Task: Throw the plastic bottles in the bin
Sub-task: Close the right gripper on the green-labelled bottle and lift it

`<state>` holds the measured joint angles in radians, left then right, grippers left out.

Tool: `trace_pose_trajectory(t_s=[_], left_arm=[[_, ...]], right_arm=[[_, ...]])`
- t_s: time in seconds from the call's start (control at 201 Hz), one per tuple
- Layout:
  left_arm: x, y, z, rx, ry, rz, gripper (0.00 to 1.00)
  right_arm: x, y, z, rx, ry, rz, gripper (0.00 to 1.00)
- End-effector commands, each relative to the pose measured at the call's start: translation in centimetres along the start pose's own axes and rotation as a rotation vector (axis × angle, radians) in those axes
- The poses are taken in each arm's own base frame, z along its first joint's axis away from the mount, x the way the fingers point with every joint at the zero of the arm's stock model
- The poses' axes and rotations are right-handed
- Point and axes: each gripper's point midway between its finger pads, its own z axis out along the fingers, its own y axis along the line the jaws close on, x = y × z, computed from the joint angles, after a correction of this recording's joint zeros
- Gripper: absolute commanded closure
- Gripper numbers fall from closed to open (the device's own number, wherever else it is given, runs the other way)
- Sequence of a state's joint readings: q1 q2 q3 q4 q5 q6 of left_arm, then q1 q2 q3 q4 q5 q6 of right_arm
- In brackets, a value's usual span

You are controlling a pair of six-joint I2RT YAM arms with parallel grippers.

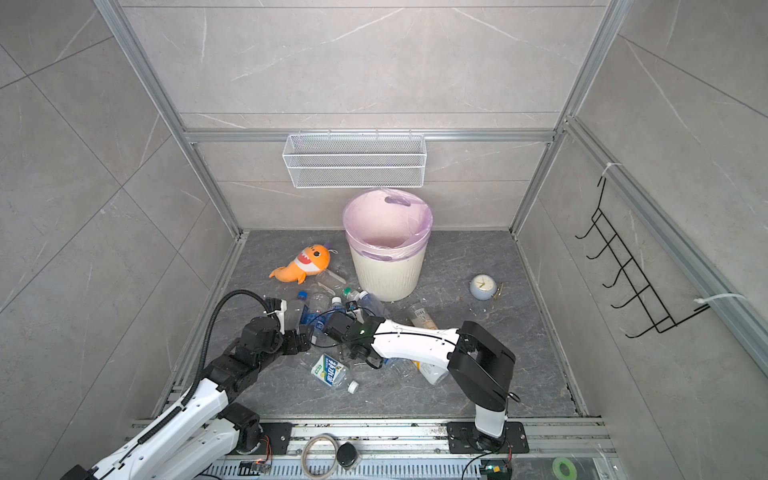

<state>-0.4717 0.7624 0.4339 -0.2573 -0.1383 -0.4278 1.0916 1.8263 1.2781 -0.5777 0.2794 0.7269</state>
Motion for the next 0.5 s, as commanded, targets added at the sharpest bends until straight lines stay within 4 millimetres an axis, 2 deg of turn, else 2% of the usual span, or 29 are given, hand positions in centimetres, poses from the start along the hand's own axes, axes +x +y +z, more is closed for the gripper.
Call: trace_pose_trajectory(t_s=[0.0,0.493], left_arm=[[-0.5,-0.7,0.1,0.033,-0.018,-0.018,0.01],[0.1,-0.7,0.6,0.038,-0.001,-0.019,0.01]], right_arm=[[0.4,0.0,1.1,0.007,0.025,0.025,0.19],[0.8,0.1,3.3,0.012,0.048,0.044,0.24]])
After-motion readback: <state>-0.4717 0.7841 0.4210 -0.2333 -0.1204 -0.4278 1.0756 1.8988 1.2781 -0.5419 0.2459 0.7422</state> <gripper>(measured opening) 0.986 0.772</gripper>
